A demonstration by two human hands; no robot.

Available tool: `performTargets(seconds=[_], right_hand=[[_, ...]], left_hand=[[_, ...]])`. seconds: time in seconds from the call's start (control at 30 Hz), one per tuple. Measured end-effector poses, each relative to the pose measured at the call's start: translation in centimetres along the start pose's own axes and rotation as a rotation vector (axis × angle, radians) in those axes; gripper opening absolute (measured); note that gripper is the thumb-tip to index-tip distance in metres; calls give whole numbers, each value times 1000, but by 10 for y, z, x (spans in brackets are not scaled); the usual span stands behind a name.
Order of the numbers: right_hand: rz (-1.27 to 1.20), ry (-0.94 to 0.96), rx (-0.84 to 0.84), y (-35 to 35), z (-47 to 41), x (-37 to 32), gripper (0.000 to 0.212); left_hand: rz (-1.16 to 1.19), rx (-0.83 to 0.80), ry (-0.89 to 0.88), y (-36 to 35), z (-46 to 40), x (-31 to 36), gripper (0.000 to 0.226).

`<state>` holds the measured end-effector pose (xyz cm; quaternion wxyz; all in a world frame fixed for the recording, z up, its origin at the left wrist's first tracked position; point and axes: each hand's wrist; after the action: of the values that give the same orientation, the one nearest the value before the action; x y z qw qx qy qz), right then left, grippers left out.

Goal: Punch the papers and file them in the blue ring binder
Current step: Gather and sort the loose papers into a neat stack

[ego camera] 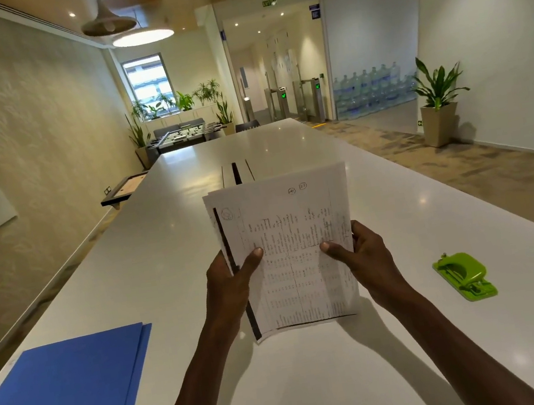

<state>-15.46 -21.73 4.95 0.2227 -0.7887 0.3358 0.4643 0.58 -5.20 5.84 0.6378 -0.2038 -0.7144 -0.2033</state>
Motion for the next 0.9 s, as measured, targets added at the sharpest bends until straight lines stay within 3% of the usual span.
performTargets(seconds=[0.37, 0.53, 0.7, 0.8, 0.9], right_hand=[[21, 21, -44, -1, 2, 2, 24], [140, -68, -75, 1, 15, 28, 33], [311, -105, 150, 7, 13, 34, 39], [-50, -218, 285, 10, 7, 31, 56], [-606, -314, 169, 8, 3, 28, 57]], left_hand=[[-70, 17, 8, -8, 3, -6, 31], [2, 37, 75, -16, 9, -22, 18], [226, 102, 94, -18, 3, -6, 19], [399, 78, 138, -23, 2, 4, 31], [543, 35, 198, -30, 3, 8, 41]])
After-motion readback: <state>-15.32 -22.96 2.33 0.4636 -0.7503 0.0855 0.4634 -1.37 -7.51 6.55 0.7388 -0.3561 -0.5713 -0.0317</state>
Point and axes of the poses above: each hand's wrist, its own z-axis away from the middle knuckle, its own y-axis out of the back of the hand, x = y × z, and after that the axes turned 10 degrees about y, right-handed
